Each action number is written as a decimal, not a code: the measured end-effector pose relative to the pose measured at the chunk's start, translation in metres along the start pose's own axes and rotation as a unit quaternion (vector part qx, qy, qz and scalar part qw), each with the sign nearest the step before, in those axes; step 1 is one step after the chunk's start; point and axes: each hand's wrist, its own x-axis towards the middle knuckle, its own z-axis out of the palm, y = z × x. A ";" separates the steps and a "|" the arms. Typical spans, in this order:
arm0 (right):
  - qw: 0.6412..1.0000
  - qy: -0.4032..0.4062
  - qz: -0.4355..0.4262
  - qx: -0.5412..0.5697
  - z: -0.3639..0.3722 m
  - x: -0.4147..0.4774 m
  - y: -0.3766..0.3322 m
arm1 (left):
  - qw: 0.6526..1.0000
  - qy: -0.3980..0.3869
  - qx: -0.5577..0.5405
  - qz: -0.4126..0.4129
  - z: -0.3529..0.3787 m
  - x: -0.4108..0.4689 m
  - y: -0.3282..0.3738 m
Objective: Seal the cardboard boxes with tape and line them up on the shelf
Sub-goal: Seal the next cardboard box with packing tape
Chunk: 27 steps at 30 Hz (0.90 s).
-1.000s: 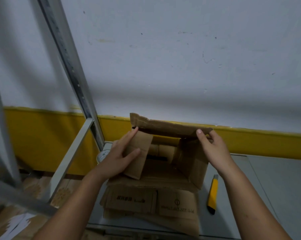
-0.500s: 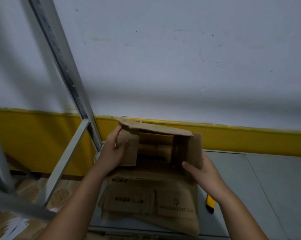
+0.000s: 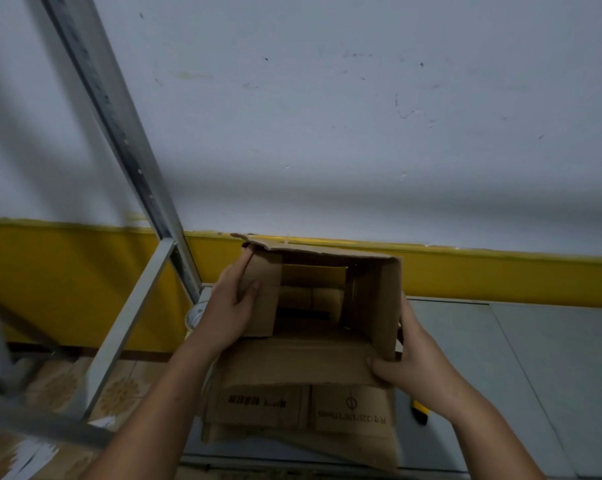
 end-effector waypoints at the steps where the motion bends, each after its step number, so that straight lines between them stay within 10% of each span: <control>1: 1.000 0.013 -0.011 -0.011 0.004 -0.001 0.001 | 1.000 0.001 0.000 0.005 0.000 0.001 0.002; 17: 0.995 0.095 -0.002 0.006 0.013 -0.004 0.025 | 0.969 -0.066 0.189 0.144 -0.012 0.001 0.036; 27: 0.998 0.060 0.008 -0.005 0.015 -0.013 0.024 | 0.983 -0.102 0.123 0.089 -0.017 0.004 0.038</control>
